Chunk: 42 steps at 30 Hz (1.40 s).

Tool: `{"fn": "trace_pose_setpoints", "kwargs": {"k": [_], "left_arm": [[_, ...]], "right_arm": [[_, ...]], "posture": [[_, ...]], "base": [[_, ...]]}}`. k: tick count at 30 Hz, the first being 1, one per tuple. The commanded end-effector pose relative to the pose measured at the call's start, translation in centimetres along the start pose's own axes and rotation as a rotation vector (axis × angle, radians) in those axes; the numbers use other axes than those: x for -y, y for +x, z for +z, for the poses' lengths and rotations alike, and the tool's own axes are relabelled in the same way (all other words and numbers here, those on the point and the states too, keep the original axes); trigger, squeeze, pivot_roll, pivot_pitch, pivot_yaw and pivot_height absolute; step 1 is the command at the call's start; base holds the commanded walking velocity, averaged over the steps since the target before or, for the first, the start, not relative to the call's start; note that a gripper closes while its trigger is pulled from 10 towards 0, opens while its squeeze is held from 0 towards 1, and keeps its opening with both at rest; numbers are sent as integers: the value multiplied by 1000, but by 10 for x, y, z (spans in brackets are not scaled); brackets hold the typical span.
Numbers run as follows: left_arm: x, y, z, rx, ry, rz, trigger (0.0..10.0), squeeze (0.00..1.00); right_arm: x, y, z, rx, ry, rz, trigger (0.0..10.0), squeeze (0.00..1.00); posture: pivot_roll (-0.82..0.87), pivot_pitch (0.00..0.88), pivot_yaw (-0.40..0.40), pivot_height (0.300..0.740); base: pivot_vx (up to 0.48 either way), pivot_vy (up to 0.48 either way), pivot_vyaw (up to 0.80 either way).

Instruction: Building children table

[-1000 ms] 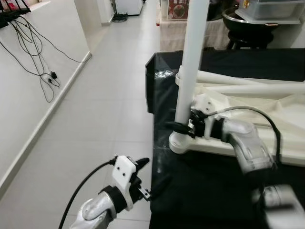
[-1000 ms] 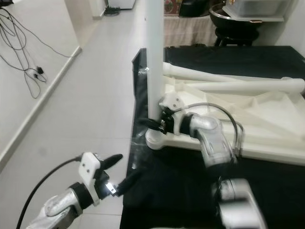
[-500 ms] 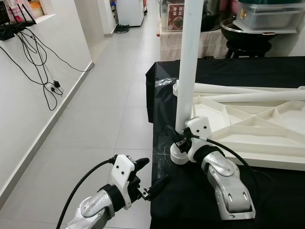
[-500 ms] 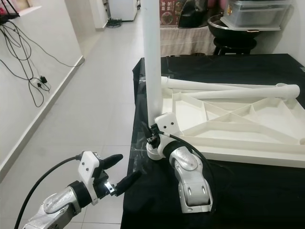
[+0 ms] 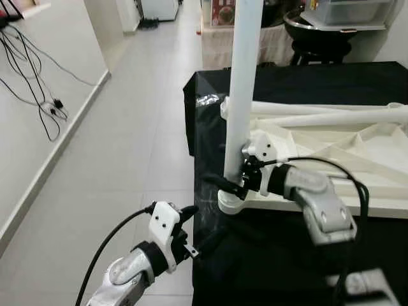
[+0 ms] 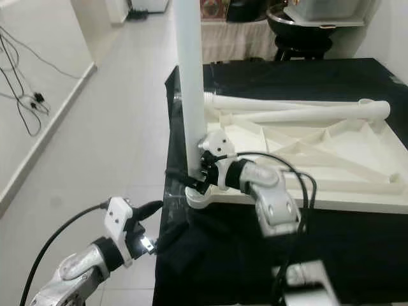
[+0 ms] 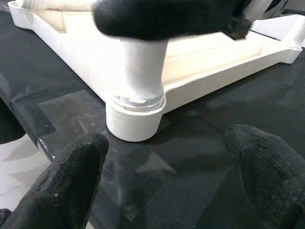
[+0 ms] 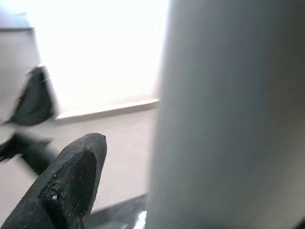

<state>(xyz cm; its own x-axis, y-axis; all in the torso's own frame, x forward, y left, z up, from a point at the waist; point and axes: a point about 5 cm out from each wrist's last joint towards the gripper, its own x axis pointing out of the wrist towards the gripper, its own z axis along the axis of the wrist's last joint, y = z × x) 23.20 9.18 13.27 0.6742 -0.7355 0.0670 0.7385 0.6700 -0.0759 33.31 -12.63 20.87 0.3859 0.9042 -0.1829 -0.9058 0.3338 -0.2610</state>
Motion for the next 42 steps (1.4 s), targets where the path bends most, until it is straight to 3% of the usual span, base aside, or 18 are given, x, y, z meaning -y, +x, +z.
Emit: {"fn": "trace_pose_setpoints", "kwargs": {"k": [1,5,6,8,9,17,24,27,28,29,31,32,33,34,36,40,42], "left_arm": [[1,-2,-5,-17,-10,4,10000,0],[1,-3,-5,-17,-8,10,10000,0],[1,-3,-5,-17,-8,11,10000,0],[1,-4,-5,-17,-8,11,10000,0],[1,-3,-5,-17,-8,10,10000,0],[2,-2,-5,-19,-10,9,10000,0],[3,-3,-5,-19,-12,6,10000,0],[2,-7,-4,-18,-15,8,10000,0],[2,-8,-4,-18,-16,9,10000,0],[2,-8,-4,-18,-16,9,10000,0],[-1,-11,-4,-20,-17,10,10000,0],[-2,-12,-4,-25,-19,3,10000,0],[-2,-12,-4,-25,-19,3,10000,0],[-2,-11,-5,-30,-18,-4,10000,0],[-2,-11,-5,-34,-18,-8,10000,0],[-1,-10,-8,-46,-15,-23,10000,0],[-1,-10,-8,-43,-16,-15,10000,0]], "right_arm": [[-6,11,-8,-32,18,95,10000,0],[5,16,-7,-9,65,135,10000,0],[7,16,-7,-10,72,142,1098,0],[7,16,-7,-12,74,149,1098,0],[8,15,-7,-7,79,163,0,0],[14,5,-10,7,90,194,0,0],[20,-4,-14,11,72,123,0,0],[16,-18,-20,29,77,-65,0,0],[10,-16,-29,25,115,-305,0,0],[10,-16,-29,25,115,-305,0,0],[0,-31,-42,-21,121,-925,0,0],[-41,-18,-54,-75,194,-939,0,0],[-41,-18,-54,-75,194,-939,0,0],[-51,-10,-59,-78,226,-862,0,0],[-56,-4,-62,-79,238,-803,0,0],[-31,-11,-57,-62,188,-839,0,0],[-28,-10,-56,-54,186,-837,0,0]], "posture": [[-44,127,18,740],[-29,134,15,740],[-27,134,16,740],[-27,134,16,740],[-27,137,17,740],[-29,138,20,740],[-37,139,28,740],[-48,149,24,740],[-56,154,17,740],[-56,154,17,740],[-76,166,30,740],[-79,166,45,740],[-79,166,45,740],[-84,152,51,740],[-83,149,53,740],[-66,135,39,740],[-66,135,39,740]], "base": [[0,0,0],[0,0,0],[0,0,0],[0,0,0],[0,0,0],[0,0,0],[0,0,0],[0,0,0],[0,0,0],[0,0,0],[0,0,0],[0,0,0],[0,0,0],[0,0,0],[0,0,0],[0,0,0],[0,0,0]]}}
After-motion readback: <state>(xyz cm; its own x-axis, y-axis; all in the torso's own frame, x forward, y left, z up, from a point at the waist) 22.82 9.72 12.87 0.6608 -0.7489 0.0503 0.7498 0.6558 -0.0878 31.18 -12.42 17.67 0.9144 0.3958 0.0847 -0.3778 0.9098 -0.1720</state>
